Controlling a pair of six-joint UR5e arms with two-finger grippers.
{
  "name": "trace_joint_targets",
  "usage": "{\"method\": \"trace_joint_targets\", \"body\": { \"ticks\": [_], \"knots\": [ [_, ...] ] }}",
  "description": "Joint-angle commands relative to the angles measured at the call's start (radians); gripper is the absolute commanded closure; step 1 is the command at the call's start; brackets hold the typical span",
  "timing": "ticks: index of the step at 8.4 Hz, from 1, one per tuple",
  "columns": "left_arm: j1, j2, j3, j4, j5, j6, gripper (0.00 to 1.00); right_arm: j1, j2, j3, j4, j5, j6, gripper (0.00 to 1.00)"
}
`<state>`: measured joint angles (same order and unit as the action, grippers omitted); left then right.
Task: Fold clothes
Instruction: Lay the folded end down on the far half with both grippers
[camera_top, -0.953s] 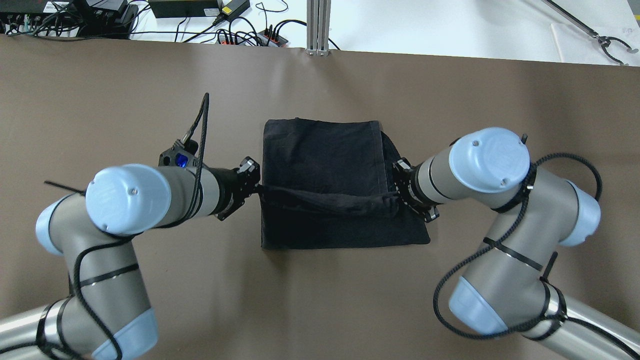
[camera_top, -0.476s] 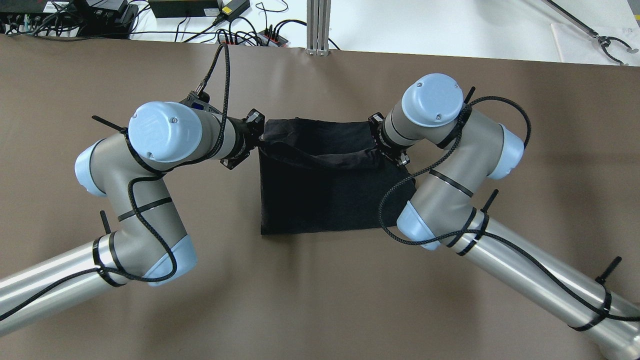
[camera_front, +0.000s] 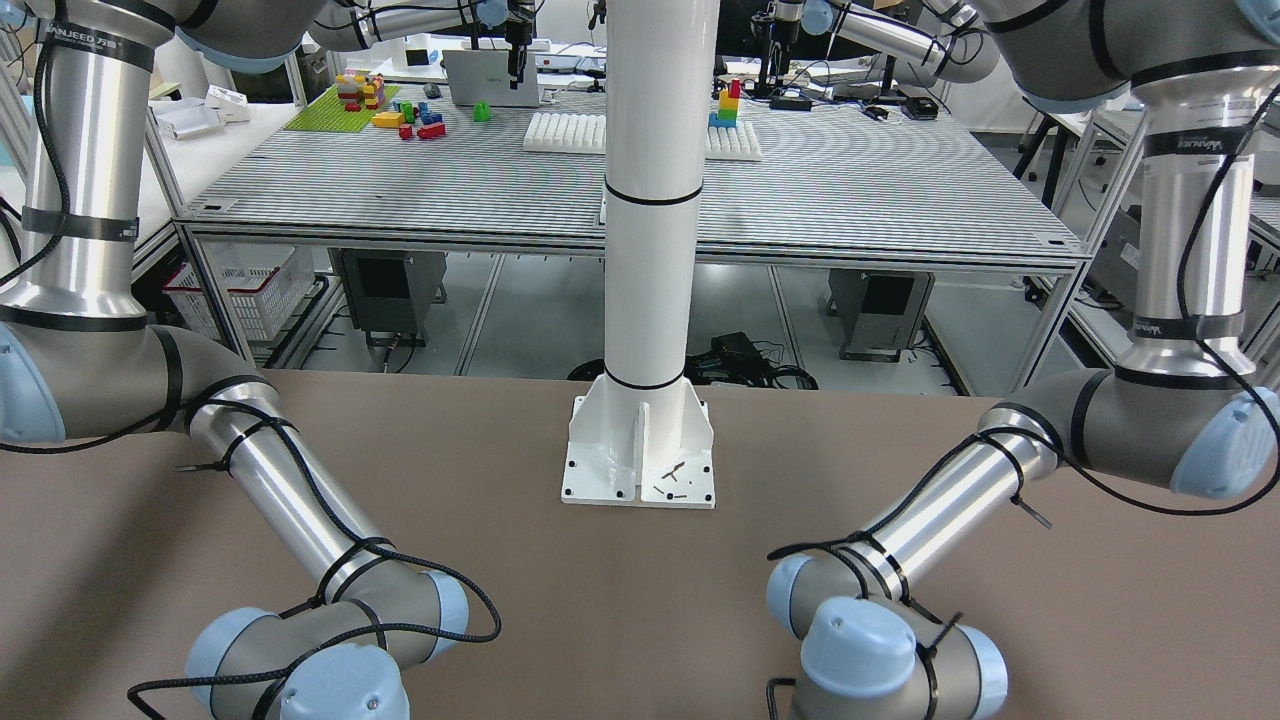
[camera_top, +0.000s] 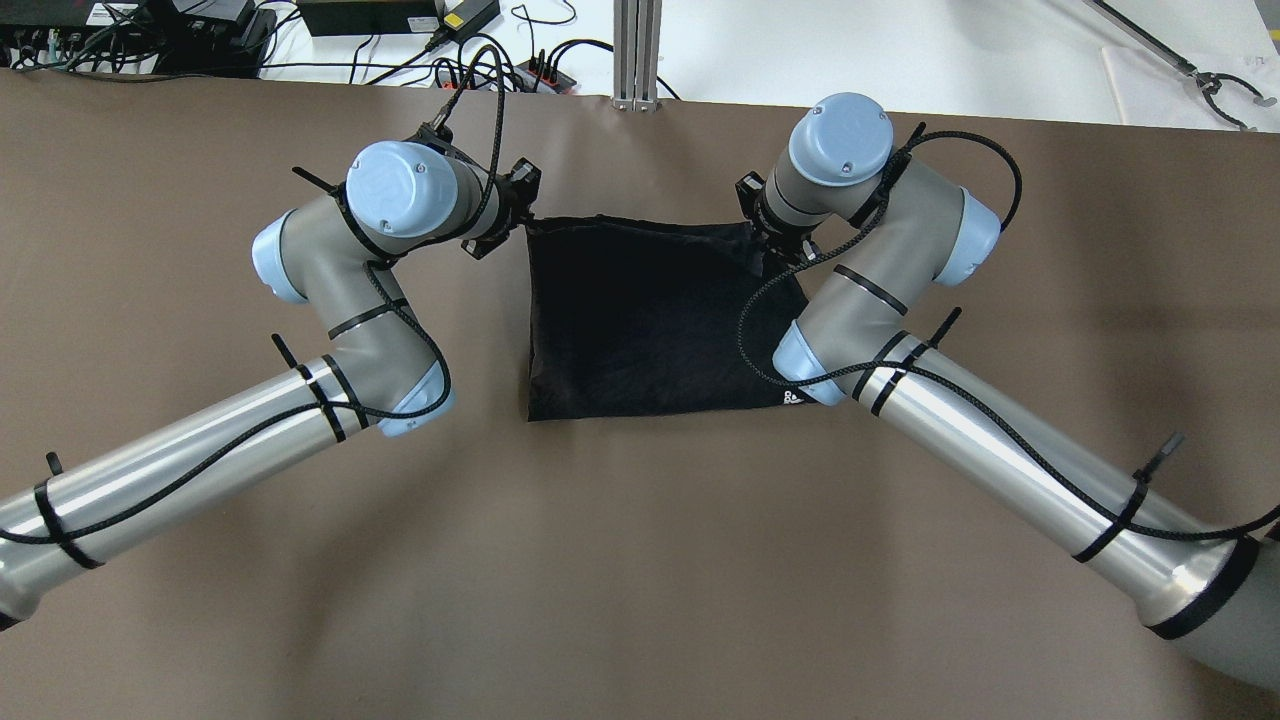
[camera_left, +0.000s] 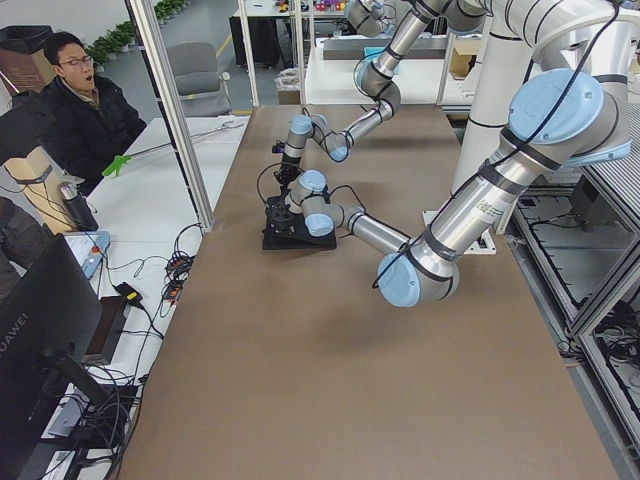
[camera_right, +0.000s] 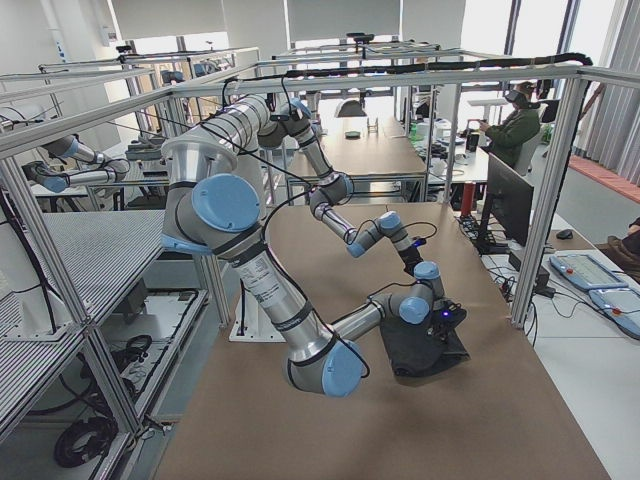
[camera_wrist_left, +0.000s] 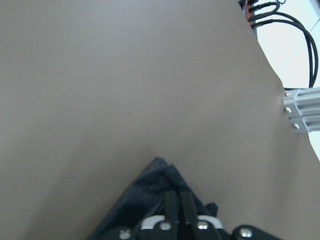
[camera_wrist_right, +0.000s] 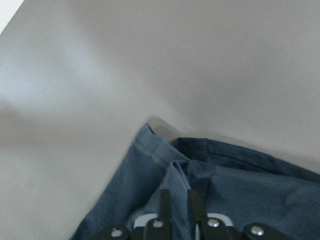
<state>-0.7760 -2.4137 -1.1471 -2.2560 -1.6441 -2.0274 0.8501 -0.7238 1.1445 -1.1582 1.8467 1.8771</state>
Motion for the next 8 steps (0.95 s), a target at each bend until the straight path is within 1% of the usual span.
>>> {"method": "trace_joint_targets", "body": {
  "ticks": [1, 2, 4, 5, 6, 7, 8],
  "knots": [
    [-0.045, -0.051, 0.175, -0.114, 0.003, 0.13, 0.06, 0.023, 0.052, -0.086, 0.08, -0.03, -0.076, 0.05],
    [-0.045, -0.051, 0.175, -0.114, 0.003, 0.13, 0.06, 0.032, 0.052, -0.086, 0.081, -0.03, -0.111, 0.05],
    [-0.043, -0.056, 0.167, -0.114, 0.0, 0.127, 0.06, 0.03, 0.043, -0.078, 0.084, -0.03, -0.118, 0.05],
    [-0.043, -0.058, 0.132, -0.114, -0.003, 0.133, 0.06, 0.03, 0.027, -0.059, 0.084, -0.029, -0.127, 0.05],
    [-0.043, -0.05, 0.121, -0.114, -0.011, 0.154, 0.06, 0.03, -0.002, -0.028, 0.084, -0.029, -0.192, 0.05],
    [-0.042, -0.051, 0.109, -0.117, -0.029, 0.226, 0.06, 0.03, -0.035, 0.012, 0.084, -0.03, -0.255, 0.05],
    [-0.039, -0.065, 0.061, -0.109, -0.036, 0.234, 0.06, 0.032, -0.04, 0.018, 0.084, -0.03, -0.282, 0.05]
  ]
}}
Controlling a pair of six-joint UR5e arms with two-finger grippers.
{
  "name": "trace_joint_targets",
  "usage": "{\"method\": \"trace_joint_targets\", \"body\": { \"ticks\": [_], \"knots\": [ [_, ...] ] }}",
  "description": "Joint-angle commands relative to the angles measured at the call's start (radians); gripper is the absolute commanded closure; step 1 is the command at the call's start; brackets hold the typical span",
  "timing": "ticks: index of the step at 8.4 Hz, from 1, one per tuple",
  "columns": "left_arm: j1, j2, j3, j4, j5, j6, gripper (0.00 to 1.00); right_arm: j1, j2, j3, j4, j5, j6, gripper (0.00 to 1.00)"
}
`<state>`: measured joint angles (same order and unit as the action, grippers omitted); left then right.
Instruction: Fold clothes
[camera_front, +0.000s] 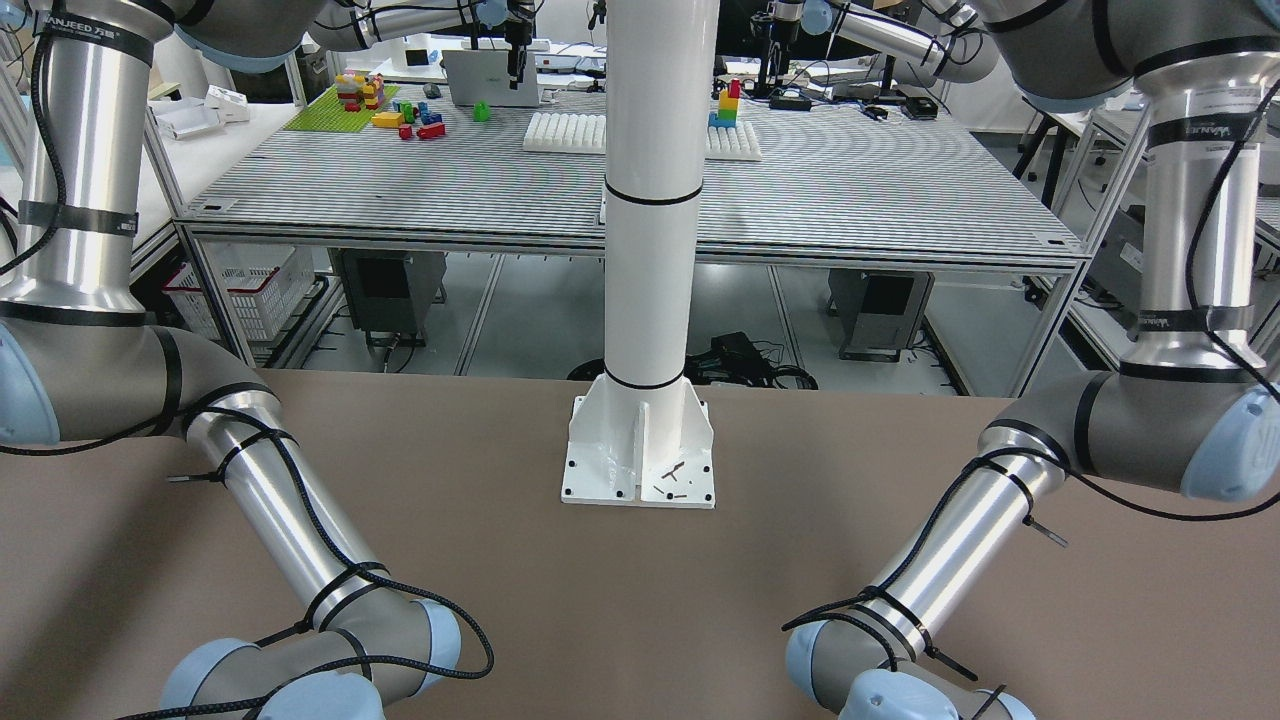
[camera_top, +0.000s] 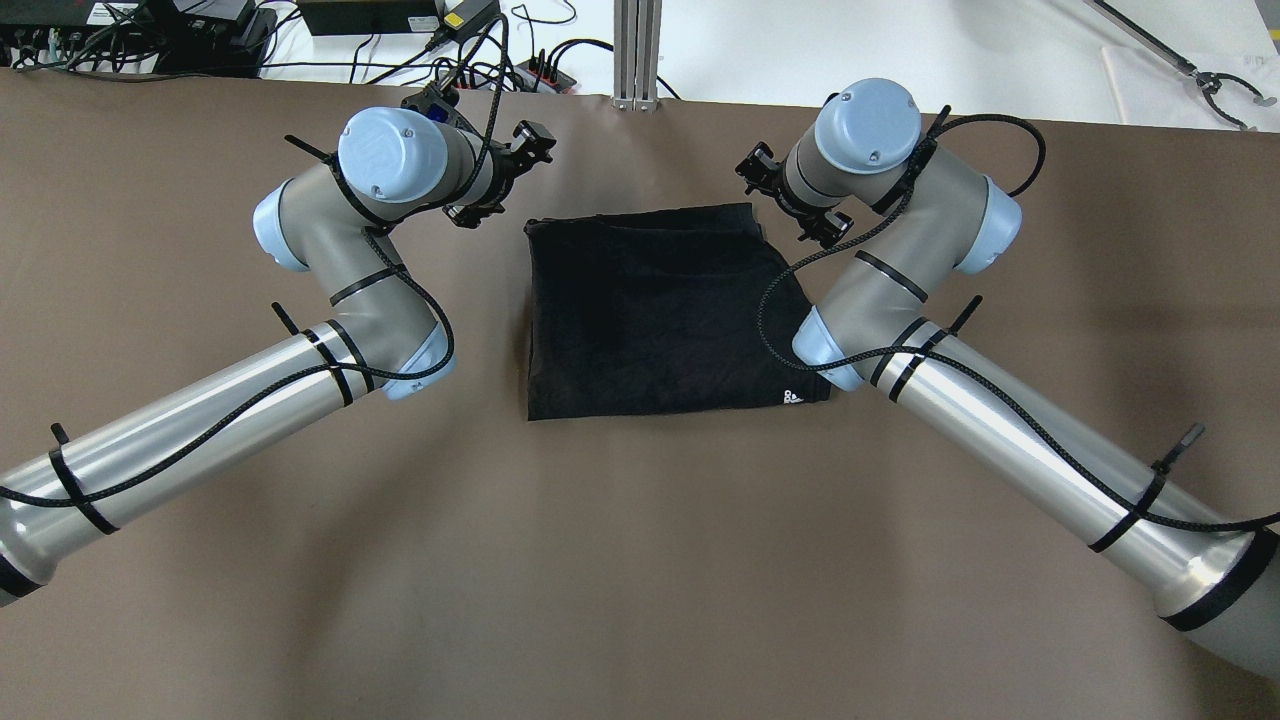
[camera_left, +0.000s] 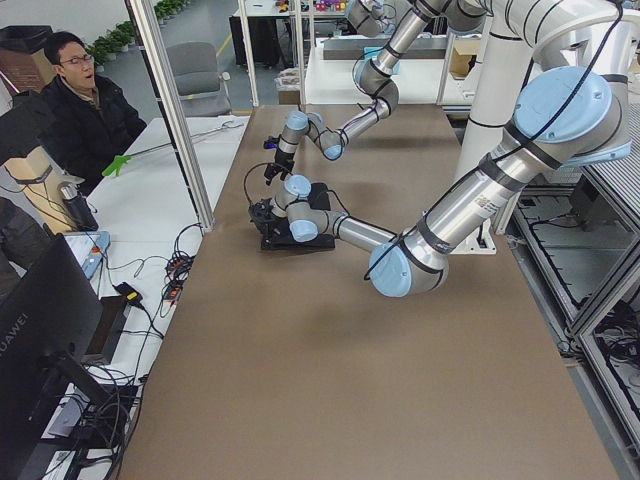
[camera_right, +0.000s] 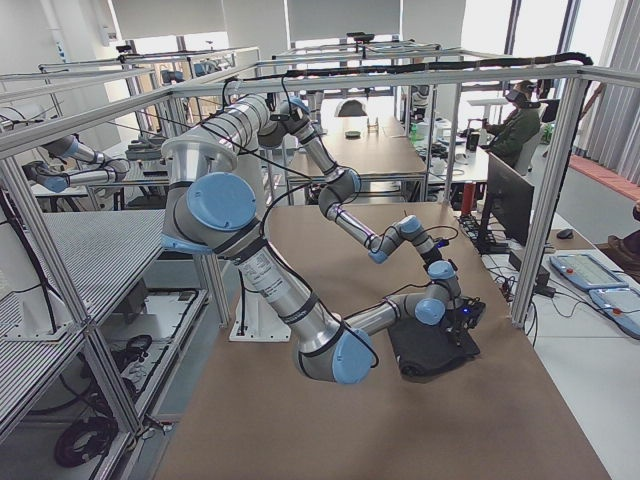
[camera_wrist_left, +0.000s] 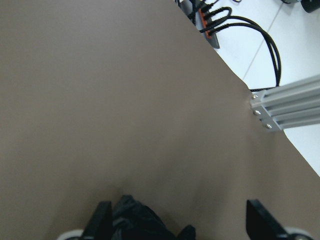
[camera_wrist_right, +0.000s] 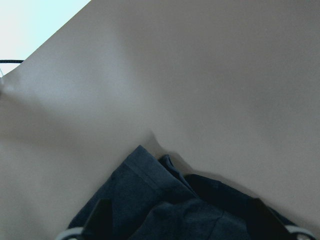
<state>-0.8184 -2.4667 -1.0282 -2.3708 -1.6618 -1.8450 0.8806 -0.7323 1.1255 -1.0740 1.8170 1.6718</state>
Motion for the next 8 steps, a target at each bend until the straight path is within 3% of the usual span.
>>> {"method": "trace_joint_targets", "body": {
  "ticks": [1, 4, 6, 7, 8],
  "knots": [
    [0.016, -0.018, -0.061, 0.002, -0.019, 0.052, 0.06, 0.001, -0.038, 0.037, 0.0, -0.001, -0.111, 0.05],
    [0.038, -0.021, -0.024, -0.005, -0.018, 0.058, 0.06, 0.044, -0.088, 0.048, 0.003, 0.004, -0.208, 0.05],
    [-0.014, -0.04, -0.036, -0.005, -0.035, 0.107, 0.06, 0.121, -0.174, 0.086, 0.003, 0.022, -0.405, 0.05],
    [-0.051, -0.026, -0.061, -0.001, -0.097, 0.153, 0.06, 0.165, -0.211, 0.117, 0.003, 0.028, -0.497, 0.05],
    [-0.117, 0.054, -0.119, 0.002, -0.169, 0.229, 0.06, 0.225, -0.258, 0.125, 0.005, 0.062, -0.597, 0.05]
  ]
}}
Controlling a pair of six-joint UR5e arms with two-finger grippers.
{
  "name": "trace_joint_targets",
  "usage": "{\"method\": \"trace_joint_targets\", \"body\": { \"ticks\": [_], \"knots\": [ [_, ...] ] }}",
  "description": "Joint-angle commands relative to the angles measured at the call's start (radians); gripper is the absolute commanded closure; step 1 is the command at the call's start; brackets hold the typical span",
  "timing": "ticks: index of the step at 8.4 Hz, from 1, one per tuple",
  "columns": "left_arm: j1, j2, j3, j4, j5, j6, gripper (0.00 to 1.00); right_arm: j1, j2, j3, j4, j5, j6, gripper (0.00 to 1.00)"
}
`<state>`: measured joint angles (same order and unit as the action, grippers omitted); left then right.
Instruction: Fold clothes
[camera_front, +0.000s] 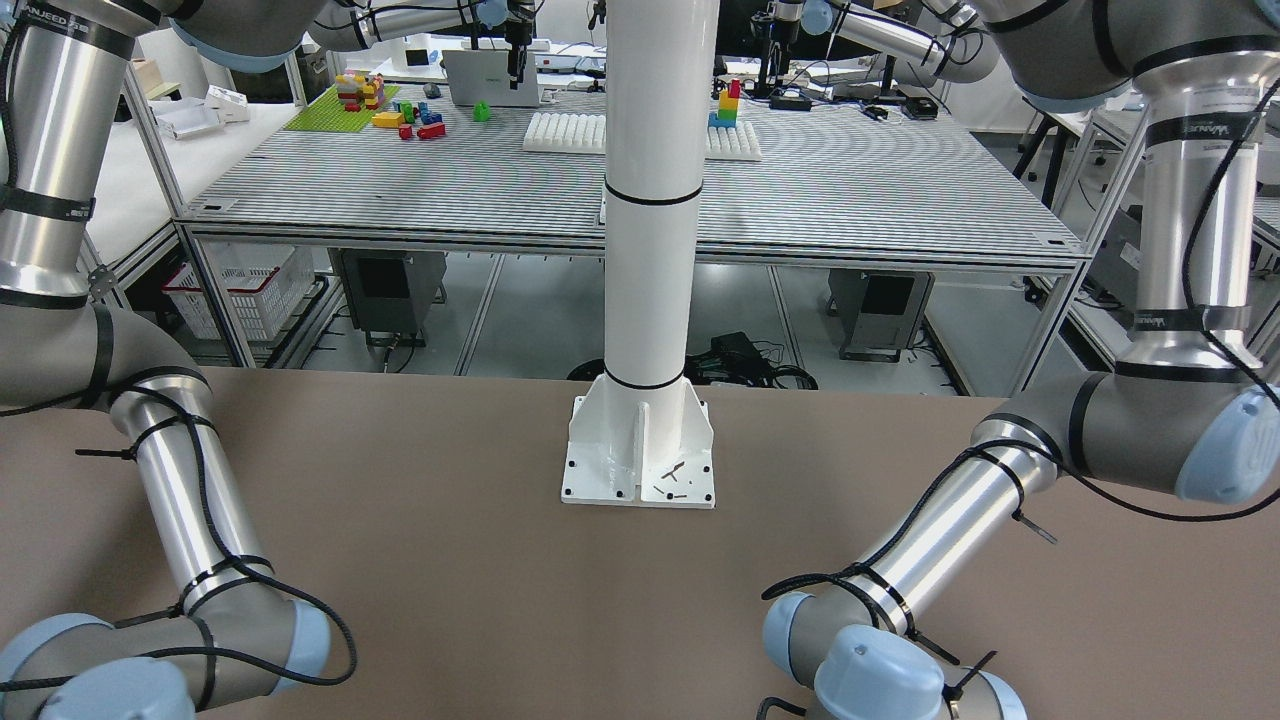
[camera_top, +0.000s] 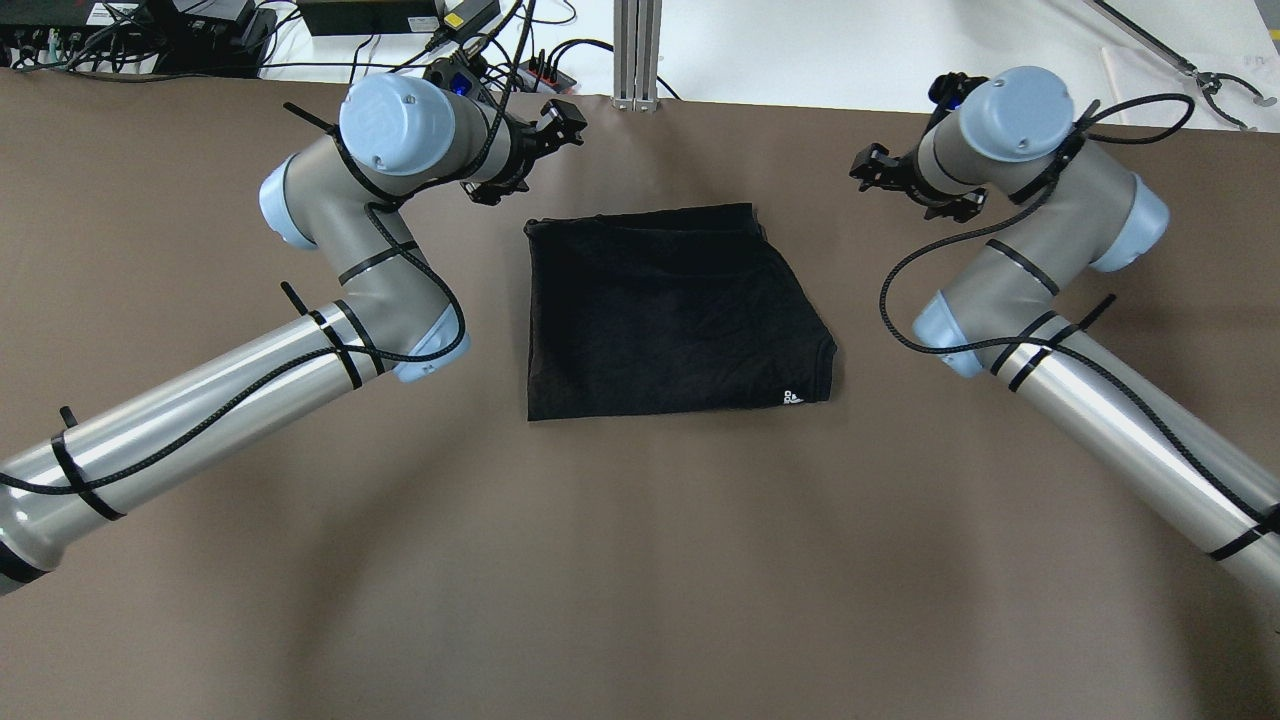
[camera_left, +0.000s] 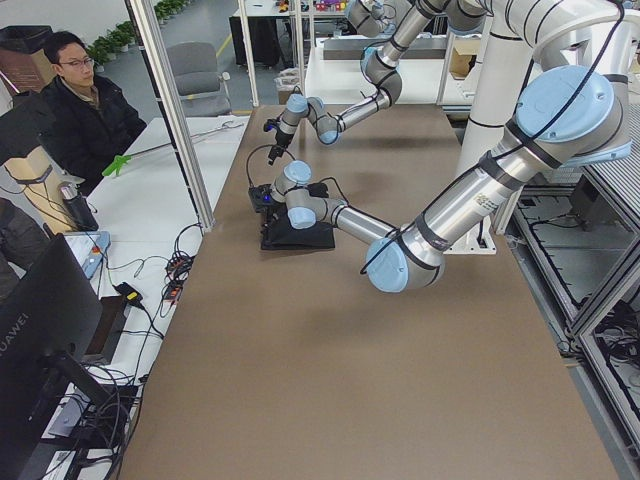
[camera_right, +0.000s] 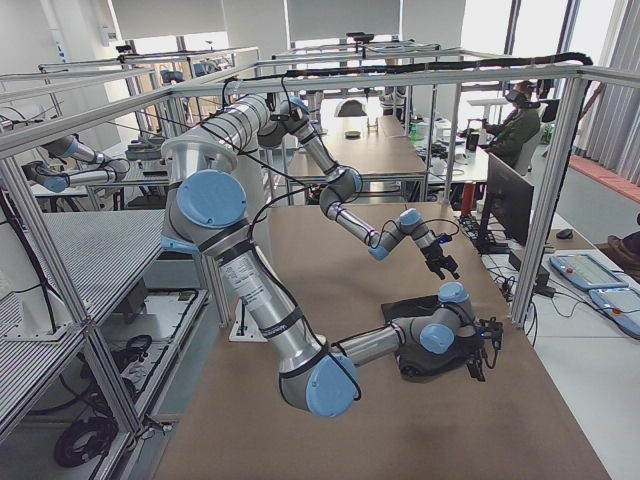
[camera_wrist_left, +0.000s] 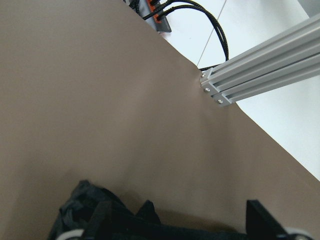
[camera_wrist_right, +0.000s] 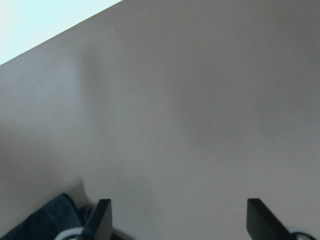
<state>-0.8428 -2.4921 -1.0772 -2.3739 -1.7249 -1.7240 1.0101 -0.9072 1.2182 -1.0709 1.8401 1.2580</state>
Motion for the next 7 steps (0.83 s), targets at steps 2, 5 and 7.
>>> {"method": "trace_joint_targets", "body": {
  "ticks": [2, 5, 7],
  "knots": [
    [-0.261, 0.241, -0.159, 0.004, -0.287, 0.332, 0.06, 0.174, -0.157, 0.041, 0.02, 0.111, -0.384, 0.05],
    [-0.477, 0.44, -0.19, 0.004, -0.436, 0.791, 0.06, 0.301, -0.254, 0.05, 0.072, 0.126, -0.567, 0.05],
    [-0.554, 0.531, -0.185, 0.004, -0.426, 1.048, 0.06, 0.387, -0.311, 0.049, 0.085, 0.125, -0.789, 0.05]
  ]
}}
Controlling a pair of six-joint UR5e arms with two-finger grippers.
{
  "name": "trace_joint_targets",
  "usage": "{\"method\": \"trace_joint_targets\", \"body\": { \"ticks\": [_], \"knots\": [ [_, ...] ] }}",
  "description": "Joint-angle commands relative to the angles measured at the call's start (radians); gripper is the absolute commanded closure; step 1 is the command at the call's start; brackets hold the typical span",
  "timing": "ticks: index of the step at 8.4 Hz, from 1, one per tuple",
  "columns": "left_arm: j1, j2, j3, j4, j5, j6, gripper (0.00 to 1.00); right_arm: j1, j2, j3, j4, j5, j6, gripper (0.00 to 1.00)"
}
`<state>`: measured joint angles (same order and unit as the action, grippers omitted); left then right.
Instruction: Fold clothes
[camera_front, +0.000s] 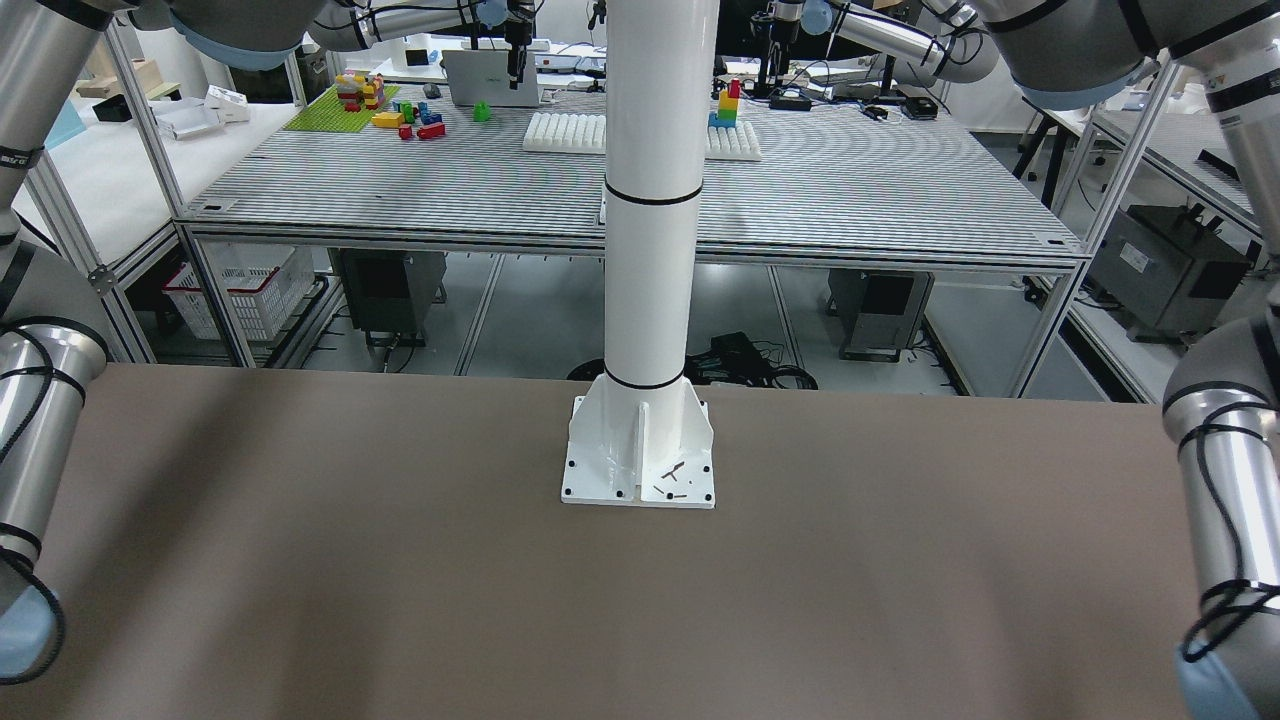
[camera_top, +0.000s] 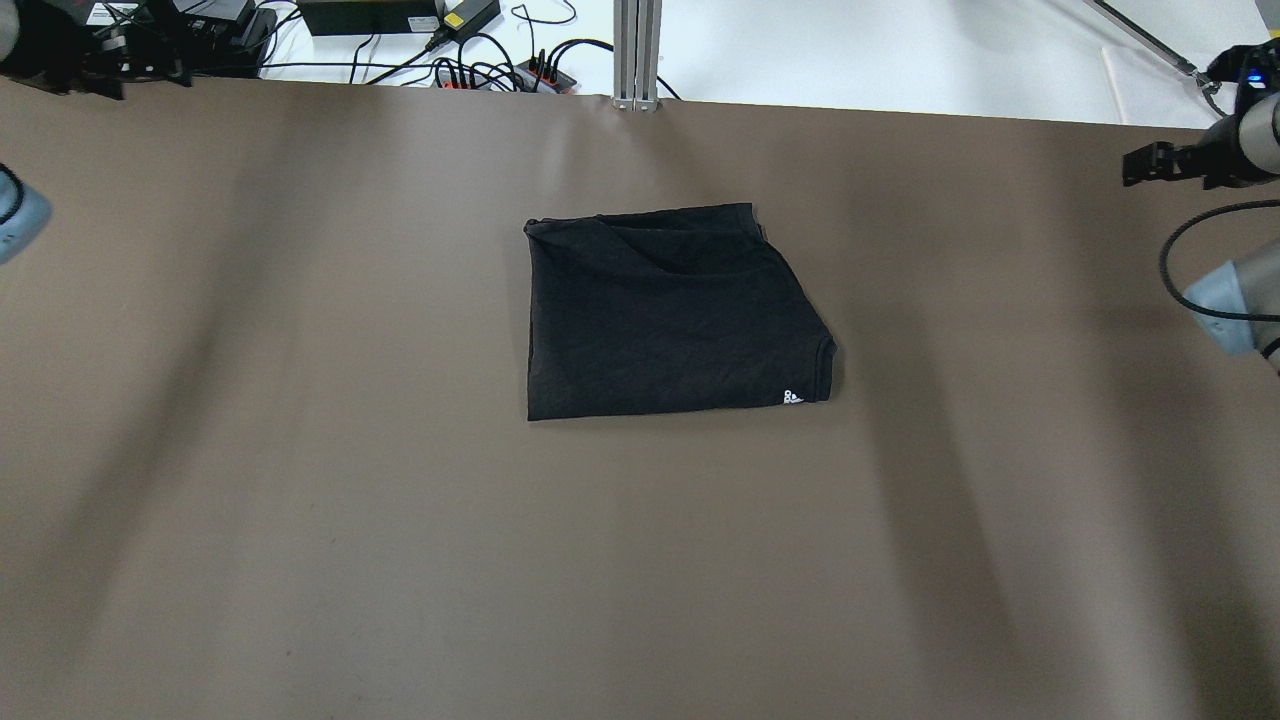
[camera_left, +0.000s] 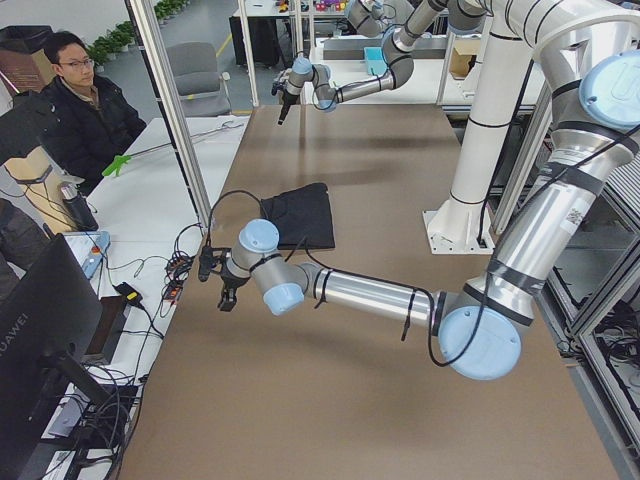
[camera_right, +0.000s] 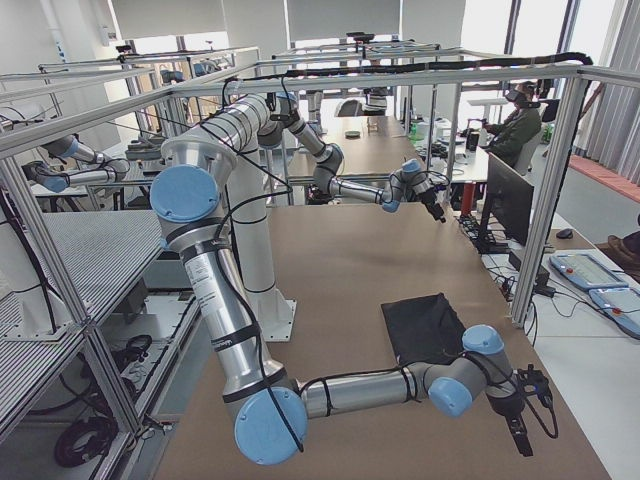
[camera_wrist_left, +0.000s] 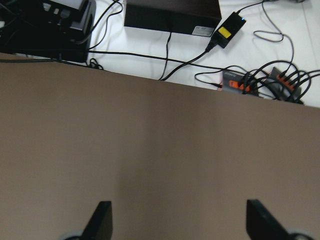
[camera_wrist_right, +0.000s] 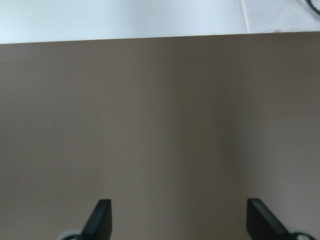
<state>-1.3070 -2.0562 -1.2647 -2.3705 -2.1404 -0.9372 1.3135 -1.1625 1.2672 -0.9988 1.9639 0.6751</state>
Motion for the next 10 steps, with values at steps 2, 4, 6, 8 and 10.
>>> {"method": "trace_joint_targets", "body": {
  "ticks": [2, 4, 6, 8, 10],
  "knots": [
    [-0.181, 0.163, 0.011, 0.002, 0.086, 0.56, 0.06, 0.134, -0.103, -0.002, 0.02, -0.005, -0.357, 0.05],
    [-0.263, 0.177, 0.054, 0.002, 0.161, 0.824, 0.06, 0.222, -0.143, -0.002, 0.02, -0.007, -0.583, 0.05],
    [-0.313, 0.179, 0.073, 0.002, 0.213, 1.013, 0.06, 0.297, -0.175, 0.0, 0.017, -0.003, -0.794, 0.05],
    [-0.339, 0.215, 0.061, -0.001, 0.26, 1.129, 0.06, 0.313, -0.18, 0.012, 0.008, 0.001, -0.828, 0.05],
    [-0.328, 0.261, 0.003, -0.003, 0.391, 1.121, 0.06, 0.313, -0.18, 0.014, 0.008, 0.001, -0.825, 0.05]
  ]
}}
